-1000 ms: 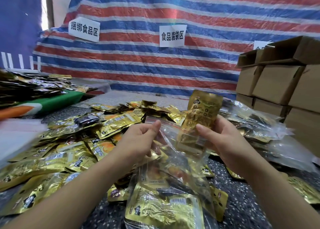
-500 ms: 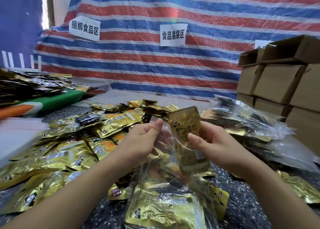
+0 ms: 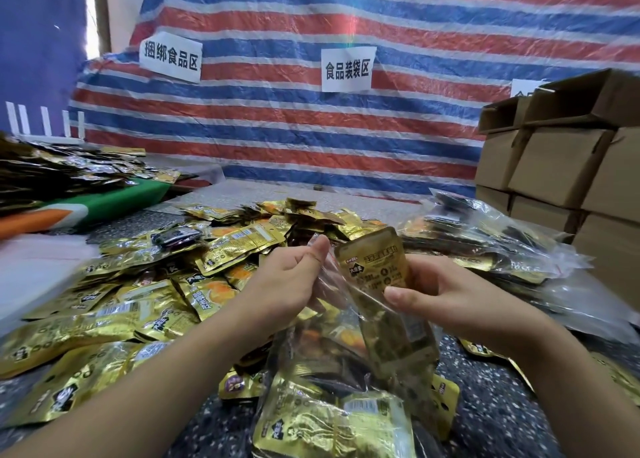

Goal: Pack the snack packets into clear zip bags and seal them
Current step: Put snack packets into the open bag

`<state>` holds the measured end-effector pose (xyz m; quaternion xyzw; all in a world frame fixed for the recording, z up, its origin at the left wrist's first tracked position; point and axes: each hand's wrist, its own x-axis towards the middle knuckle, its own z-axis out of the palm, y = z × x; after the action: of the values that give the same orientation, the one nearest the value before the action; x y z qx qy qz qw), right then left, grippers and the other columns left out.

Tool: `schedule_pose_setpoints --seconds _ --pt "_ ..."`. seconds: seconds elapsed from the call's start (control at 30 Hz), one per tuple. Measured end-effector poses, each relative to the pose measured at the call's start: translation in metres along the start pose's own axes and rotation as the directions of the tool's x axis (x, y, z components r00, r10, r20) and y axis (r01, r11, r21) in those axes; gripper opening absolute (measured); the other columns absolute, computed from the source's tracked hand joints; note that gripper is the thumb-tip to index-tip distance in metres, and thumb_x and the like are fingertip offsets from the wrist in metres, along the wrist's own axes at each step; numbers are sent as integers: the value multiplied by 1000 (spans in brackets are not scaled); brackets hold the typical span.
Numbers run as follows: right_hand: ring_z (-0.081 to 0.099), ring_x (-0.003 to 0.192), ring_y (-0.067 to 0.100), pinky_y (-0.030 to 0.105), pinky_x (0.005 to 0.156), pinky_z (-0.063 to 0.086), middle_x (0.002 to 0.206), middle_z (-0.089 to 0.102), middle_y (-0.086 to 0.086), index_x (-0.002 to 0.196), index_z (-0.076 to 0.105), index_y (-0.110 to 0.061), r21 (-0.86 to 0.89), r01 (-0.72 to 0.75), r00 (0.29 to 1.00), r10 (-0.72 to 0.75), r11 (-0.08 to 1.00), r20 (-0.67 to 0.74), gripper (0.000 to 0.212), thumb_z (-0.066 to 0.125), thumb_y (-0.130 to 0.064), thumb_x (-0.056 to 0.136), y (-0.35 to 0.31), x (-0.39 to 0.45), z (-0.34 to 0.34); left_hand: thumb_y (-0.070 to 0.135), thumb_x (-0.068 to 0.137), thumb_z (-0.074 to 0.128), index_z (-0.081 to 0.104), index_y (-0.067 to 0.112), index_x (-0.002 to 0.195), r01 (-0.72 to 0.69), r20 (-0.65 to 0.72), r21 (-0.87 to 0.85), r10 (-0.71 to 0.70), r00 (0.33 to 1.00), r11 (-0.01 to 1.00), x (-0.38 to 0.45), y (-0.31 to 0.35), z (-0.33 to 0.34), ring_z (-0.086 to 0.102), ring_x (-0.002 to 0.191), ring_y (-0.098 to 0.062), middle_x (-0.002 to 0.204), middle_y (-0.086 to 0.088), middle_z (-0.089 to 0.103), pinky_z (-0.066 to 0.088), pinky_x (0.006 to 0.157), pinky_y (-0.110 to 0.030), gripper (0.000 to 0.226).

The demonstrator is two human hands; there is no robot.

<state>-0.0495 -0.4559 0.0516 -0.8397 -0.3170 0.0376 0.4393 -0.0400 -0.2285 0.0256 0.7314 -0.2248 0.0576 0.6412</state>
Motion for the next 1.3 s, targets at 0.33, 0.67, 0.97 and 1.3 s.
schedule_pose_setpoints --seconds 0.33,0.67,0.97,1.3 --pt "69 87 29 55 80 57 91 72 7 97 70 -24 -169 -36 981 3 985 -195 10 64 -31 93 3 4 3 53 90 35 71 7 86 30 -29 39 -29 999 999 -1 -1 3 74 66 -26 73 -10 75 59 64 -45 58" --pt "68 83 22 44 73 59 92 69 7 103 65 -20 -196 -46 978 5 980 -207 16 64 -33 94 -5 5 12 52 90 35 70 18 67 -59 -16 -47 58 998 997 -1 0 1 74 67 -21 71 -7 74 58 57 -27 54" --pt "74 81 14 33 64 61 95 75 -7 112 64 -34 -54 18 905 -39 998 -423 23 70 -29 90 -4 8 17 28 81 70 64 13 90 12 76 -23 -10 997 1000 1 -3 2 74 82 -26 84 -9 74 57 65 -26 19" --pt "74 80 22 36 70 61 92 76 3 107 68 -28 7 38 946 -34 999 -323 29 69 -35 79 -10 6 19 34 65 80 70 16 79 -7 51 -79 11 999 997 -1 -4 1 73 76 -13 83 -2 77 55 66 -20 25"
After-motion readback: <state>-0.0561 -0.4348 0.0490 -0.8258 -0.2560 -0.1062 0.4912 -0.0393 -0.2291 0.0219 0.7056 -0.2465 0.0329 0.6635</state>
